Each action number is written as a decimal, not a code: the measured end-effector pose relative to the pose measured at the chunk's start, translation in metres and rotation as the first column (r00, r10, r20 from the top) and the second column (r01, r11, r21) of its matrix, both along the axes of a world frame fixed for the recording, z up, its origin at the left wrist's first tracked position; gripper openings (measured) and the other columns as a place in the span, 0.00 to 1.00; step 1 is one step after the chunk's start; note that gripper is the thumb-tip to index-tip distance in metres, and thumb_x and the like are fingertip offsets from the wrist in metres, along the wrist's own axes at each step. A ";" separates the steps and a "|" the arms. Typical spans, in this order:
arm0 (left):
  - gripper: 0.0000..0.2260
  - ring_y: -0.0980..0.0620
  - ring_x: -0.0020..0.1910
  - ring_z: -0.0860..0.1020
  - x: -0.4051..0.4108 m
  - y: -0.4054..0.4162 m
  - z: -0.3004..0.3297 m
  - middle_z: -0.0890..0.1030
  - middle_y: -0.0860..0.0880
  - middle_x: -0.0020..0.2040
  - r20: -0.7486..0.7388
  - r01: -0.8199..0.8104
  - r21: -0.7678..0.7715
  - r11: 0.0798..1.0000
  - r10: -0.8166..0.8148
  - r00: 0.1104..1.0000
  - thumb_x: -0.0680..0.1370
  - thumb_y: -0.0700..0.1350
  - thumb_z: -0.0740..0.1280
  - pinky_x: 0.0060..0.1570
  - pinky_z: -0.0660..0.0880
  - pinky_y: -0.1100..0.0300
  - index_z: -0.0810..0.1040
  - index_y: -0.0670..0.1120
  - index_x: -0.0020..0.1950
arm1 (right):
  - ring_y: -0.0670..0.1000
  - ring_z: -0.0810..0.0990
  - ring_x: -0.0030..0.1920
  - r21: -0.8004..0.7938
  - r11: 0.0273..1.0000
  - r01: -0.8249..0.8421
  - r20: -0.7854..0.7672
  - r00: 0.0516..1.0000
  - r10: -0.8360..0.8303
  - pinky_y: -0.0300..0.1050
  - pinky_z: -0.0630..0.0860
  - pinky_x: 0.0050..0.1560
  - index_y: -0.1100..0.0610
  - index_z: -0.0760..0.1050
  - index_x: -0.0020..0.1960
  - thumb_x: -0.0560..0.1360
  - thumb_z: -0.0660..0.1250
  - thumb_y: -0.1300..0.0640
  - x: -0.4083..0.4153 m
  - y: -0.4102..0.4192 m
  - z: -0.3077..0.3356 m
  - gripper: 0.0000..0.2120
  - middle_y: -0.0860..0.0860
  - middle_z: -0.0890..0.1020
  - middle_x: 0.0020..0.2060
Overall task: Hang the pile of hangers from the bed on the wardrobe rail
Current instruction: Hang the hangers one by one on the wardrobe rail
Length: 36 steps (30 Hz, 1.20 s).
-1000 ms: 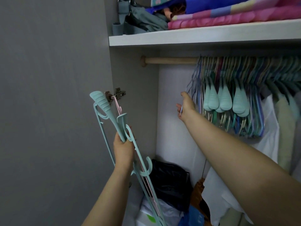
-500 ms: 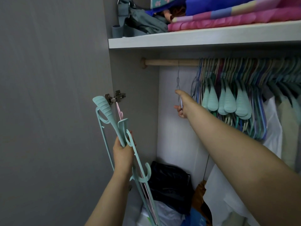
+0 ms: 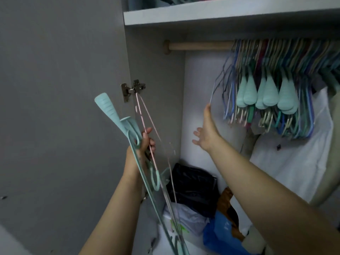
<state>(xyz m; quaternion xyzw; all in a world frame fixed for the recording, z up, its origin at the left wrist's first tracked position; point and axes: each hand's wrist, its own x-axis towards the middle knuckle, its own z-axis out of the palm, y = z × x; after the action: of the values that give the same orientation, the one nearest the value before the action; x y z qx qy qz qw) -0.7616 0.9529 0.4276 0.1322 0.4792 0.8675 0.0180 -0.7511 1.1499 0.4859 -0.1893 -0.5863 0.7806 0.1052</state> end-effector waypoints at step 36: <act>0.08 0.50 0.31 0.69 -0.002 -0.010 -0.049 0.75 0.48 0.33 0.160 -0.210 -0.561 0.801 0.354 0.921 0.79 0.37 0.61 0.32 0.66 0.59 0.77 0.44 0.43 | 0.51 0.76 0.23 -0.114 0.993 -0.035 0.283 0.957 0.066 0.35 0.67 0.23 0.53 0.61 0.72 0.84 0.50 0.54 0.101 0.077 -0.136 0.18 0.64 0.84 0.46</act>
<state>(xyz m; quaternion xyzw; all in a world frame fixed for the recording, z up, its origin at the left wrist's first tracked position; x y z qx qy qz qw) -0.7637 0.9427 0.3783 -0.0650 0.7090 0.7021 -0.0145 -0.6499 1.2269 0.3494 -0.2903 -0.5571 0.7780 -0.0111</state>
